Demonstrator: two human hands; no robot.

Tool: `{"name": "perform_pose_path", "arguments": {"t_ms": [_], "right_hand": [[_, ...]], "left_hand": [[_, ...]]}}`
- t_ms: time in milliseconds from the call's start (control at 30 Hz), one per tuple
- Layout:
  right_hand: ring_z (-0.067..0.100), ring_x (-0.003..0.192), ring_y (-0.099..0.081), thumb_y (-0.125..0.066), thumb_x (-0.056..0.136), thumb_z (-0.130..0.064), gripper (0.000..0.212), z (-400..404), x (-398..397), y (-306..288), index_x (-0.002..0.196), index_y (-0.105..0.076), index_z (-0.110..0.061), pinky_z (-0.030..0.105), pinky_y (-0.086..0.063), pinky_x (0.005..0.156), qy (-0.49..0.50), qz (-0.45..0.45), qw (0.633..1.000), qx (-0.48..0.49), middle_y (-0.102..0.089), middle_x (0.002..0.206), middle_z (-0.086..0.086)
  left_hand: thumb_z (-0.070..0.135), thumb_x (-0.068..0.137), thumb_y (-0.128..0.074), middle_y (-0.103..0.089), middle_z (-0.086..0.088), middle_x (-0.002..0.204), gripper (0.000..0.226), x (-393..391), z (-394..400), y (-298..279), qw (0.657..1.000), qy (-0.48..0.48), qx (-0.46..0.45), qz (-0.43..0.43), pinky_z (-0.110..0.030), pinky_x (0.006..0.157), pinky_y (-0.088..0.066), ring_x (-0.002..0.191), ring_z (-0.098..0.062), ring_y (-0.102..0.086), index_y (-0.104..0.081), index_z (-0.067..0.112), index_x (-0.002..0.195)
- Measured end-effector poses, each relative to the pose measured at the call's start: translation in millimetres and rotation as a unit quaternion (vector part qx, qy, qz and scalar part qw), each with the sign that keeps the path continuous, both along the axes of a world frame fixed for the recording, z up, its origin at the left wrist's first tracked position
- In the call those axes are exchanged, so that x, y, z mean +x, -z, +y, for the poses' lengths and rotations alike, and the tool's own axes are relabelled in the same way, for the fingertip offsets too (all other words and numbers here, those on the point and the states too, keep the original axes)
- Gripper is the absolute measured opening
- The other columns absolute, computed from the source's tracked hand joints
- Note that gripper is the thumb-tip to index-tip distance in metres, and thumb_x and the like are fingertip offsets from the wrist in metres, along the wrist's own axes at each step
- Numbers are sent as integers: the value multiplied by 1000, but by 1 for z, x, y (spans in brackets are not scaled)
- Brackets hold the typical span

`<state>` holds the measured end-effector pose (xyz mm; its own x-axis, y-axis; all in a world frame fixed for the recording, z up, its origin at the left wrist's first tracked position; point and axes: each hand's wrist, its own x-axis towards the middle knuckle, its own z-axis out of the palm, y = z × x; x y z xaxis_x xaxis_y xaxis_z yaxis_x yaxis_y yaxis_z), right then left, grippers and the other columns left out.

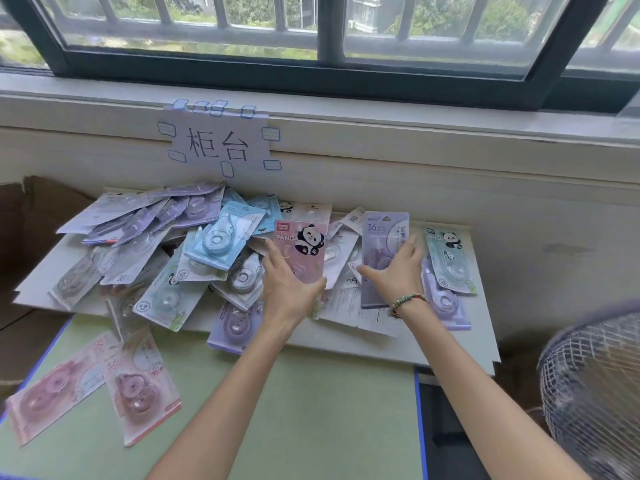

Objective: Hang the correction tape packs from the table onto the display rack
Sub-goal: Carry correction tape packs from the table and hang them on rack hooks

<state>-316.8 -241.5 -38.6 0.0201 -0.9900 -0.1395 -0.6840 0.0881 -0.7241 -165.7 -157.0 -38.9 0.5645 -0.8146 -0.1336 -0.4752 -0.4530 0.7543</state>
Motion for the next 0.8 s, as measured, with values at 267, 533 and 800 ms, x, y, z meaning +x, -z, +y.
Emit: {"name": "perform_pose_path", "arguments": {"t_ms": [267, 533, 800], "right_hand": [[30, 138, -25, -80, 73, -39, 119, 87, -11, -31, 150, 3, -4, 37, -30, 108, 47, 22, 997, -48, -16, 149, 15], [30, 131, -31, -78, 74, -39, 115, 241, -30, -49, 150, 2, -2, 34, -33, 100, 218, 58, 969, -104, -23, 142, 15], [36, 134, -30, -82, 70, -37, 120, 396, -88, -71, 150, 0, 1, 38, -31, 107, 402, 72, 904, -129, -21, 145, 19]], "left_hand": [[47, 76, -77, -19, -19, 156, 124, 1, 53, -26, 999, 23, -40, -17, -40, 111, -27, 143, -30, -22, 14, 12, 152], [41, 77, -77, -27, -20, 147, 118, -2, 146, -37, 985, 142, -97, -8, -42, 104, -34, 135, -32, -33, 8, 11, 154], [34, 74, -80, -36, -18, 139, 115, -64, 241, -63, 939, 304, -155, 35, -37, 104, -34, 129, -31, -38, -2, 6, 154]]}}
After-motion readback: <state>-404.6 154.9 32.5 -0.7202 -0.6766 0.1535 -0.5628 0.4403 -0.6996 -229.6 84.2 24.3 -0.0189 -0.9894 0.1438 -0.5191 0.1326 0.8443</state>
